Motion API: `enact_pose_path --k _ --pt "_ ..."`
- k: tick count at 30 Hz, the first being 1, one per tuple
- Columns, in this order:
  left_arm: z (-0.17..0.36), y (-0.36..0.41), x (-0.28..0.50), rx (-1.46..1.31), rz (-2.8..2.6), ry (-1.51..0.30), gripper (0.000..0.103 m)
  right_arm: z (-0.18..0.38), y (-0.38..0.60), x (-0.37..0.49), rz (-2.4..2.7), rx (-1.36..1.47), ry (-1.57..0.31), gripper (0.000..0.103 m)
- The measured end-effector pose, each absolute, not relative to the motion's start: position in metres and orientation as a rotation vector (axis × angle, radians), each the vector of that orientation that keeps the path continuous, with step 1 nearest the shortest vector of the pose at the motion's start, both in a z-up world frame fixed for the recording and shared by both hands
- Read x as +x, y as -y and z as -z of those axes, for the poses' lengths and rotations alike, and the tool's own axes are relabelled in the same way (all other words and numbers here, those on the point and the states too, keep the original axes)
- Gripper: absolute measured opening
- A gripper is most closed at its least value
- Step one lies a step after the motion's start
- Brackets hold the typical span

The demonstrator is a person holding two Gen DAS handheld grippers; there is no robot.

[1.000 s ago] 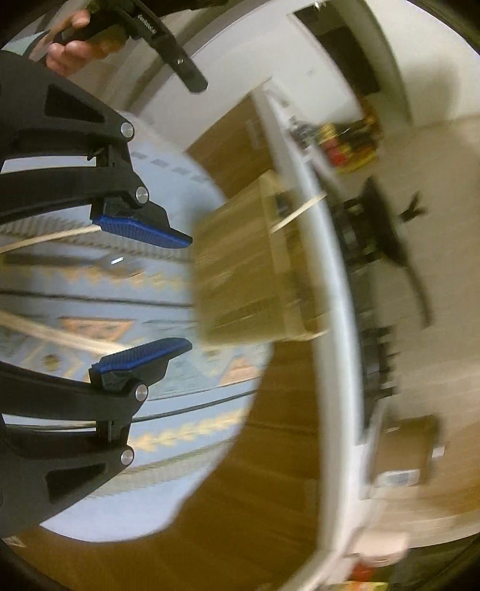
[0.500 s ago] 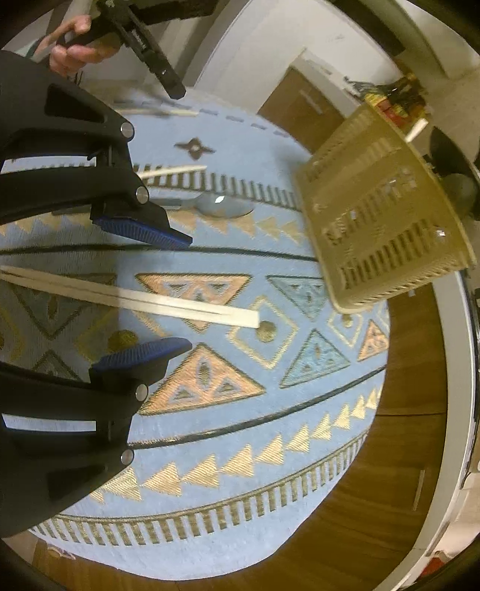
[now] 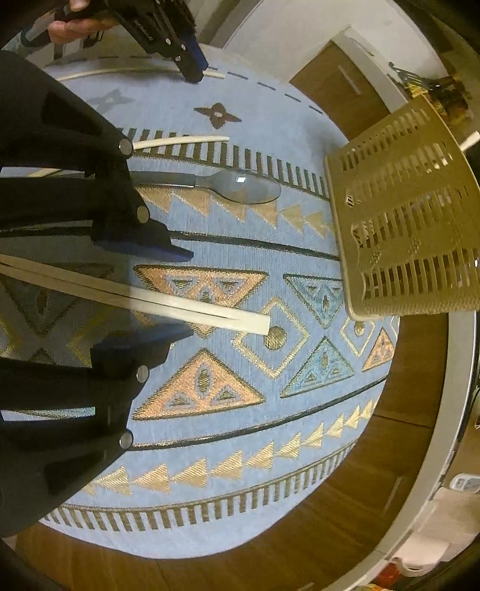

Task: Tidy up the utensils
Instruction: 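Lower the left tool onto a wooden chopstick and grasp while the right tool grasps chopsticks, then lift the held chopsticks with both tools and carry them toward the beige holder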

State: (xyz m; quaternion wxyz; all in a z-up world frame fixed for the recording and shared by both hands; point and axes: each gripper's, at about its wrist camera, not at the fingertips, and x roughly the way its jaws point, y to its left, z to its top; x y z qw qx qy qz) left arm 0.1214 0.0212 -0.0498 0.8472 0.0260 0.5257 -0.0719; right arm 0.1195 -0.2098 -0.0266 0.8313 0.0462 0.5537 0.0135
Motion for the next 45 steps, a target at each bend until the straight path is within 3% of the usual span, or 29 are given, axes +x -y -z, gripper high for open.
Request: enact_pose_path --k 4,5,25,27,32,36,38,40,45 --pt "0.049 -0.009 0.118 0.111 0.165 -1.099 0.007 0.027 0.203 0.121 -0.053 0.068 -1.171 0.011" --pt "0.048 -0.006 0.117 0.122 0.163 -1.094 0.006 0.027 0.201 0.121 -0.062 0.064 -1.168 0.011" --pt "0.048 -0.007 0.132 0.004 0.392 -1.180 0.005 0.026 0.219 0.123 -0.092 0.143 -1.219 0.011" --pt "0.047 -0.008 0.132 0.029 0.404 -1.202 0.008 0.027 0.220 0.129 -0.102 0.162 -1.235 0.011" --pt "0.047 0.005 0.132 0.109 0.459 -1.243 0.027 0.028 0.220 0.133 -0.110 0.173 -1.260 0.011" --pt "0.049 0.023 0.126 0.231 0.454 -1.230 0.032 0.027 0.212 0.134 -0.097 0.106 -1.267 0.012" --pt "0.051 0.035 0.119 0.323 0.429 -1.198 0.024 0.027 0.206 0.134 -0.088 0.069 -1.263 0.012" --pt "0.050 0.041 0.114 0.360 0.422 -1.178 0.005 0.028 0.199 0.132 -0.078 0.018 -1.249 0.011" --pt "0.049 0.042 0.111 0.331 0.396 -1.129 0.003 0.024 0.195 0.126 -0.124 0.028 -1.198 0.010"
